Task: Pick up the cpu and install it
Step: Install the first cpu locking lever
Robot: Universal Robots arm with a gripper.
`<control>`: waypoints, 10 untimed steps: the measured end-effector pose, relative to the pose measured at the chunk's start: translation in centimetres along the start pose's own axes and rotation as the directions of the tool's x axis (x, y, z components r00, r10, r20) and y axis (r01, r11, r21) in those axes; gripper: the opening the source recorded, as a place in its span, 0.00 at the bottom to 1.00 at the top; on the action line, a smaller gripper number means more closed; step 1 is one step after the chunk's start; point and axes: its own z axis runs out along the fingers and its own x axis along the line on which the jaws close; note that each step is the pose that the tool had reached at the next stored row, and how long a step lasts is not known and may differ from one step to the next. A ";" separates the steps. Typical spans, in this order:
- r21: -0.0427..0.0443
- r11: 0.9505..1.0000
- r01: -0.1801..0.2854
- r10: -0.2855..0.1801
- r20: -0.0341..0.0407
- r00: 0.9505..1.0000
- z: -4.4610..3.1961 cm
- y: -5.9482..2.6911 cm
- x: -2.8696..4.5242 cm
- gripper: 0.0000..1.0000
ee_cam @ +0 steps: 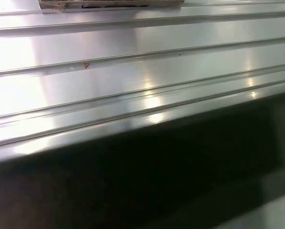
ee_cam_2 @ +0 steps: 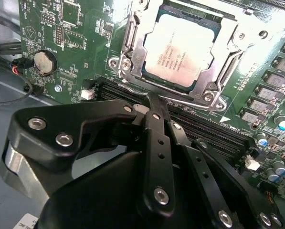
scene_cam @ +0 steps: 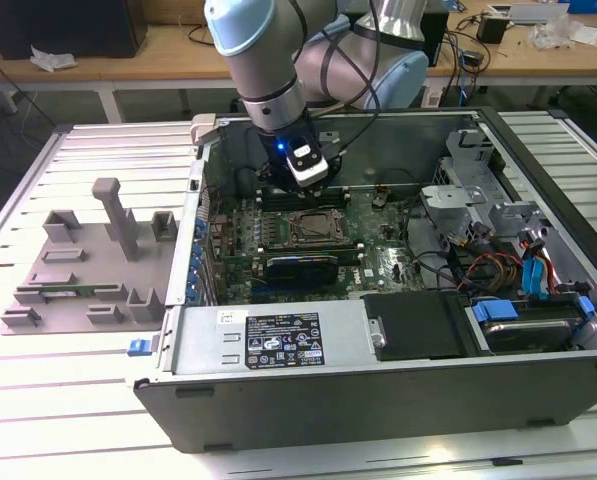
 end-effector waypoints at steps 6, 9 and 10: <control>-0.003 1.000 -0.003 0.003 0.017 1.000 0.39 -0.09 0.12 0.11; -0.003 1.000 -0.005 0.005 0.018 1.000 0.48 -0.11 0.01 0.11; -0.003 1.000 -0.006 0.006 0.018 1.000 0.50 -0.11 -0.05 0.11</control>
